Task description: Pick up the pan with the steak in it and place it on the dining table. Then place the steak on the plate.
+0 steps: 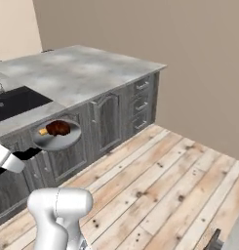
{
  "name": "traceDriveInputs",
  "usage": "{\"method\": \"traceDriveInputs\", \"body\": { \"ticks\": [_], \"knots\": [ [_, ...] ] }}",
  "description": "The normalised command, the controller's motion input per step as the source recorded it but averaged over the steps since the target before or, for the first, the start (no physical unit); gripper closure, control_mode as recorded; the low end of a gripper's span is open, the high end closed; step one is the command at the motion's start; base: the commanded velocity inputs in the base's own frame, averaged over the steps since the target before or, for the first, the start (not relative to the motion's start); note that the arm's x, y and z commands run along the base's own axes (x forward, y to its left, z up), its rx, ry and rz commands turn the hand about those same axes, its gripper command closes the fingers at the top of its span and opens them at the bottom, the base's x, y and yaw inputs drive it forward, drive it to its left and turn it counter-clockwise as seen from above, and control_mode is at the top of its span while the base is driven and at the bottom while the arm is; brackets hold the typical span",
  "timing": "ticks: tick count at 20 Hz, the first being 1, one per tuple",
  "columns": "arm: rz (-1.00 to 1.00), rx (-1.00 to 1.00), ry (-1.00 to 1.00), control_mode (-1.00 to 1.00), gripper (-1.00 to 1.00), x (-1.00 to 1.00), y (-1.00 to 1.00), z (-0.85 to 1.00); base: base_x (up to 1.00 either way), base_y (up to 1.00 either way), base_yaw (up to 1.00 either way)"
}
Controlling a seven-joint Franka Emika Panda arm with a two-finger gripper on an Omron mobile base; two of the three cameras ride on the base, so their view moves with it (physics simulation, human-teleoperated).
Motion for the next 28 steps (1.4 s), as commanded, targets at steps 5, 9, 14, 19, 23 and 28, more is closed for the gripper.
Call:
{"method": "traceDriveInputs", "body": {
  "ticks": [5,9,14,19,23,28],
  "knots": [
    [0.0,0.0,0.0,1.0,1.0,0.0,0.0,0.0,0.0,0.0,0.5],
    [0.0,0.0,0.0,1.0,1.0,0.0,0.0,0.0,0.0,0.0,0.5],
    [0.0,0.0,0.0,1.0,1.0,0.0,0.0,0.0,0.0,0.0,0.5],
    [0.0,0.0,0.0,1.0,1.0,0.0,0.0,0.0,0.0,0.0,0.5],
    [0.0,0.0,0.0,1.0,1.0,0.0,0.0,0.0,0.0,0.0,0.5],
    [0.0,0.0,0.0,1.0,1.0,0.0,0.0,0.0,0.0,0.0,0.5]
  ]
}}
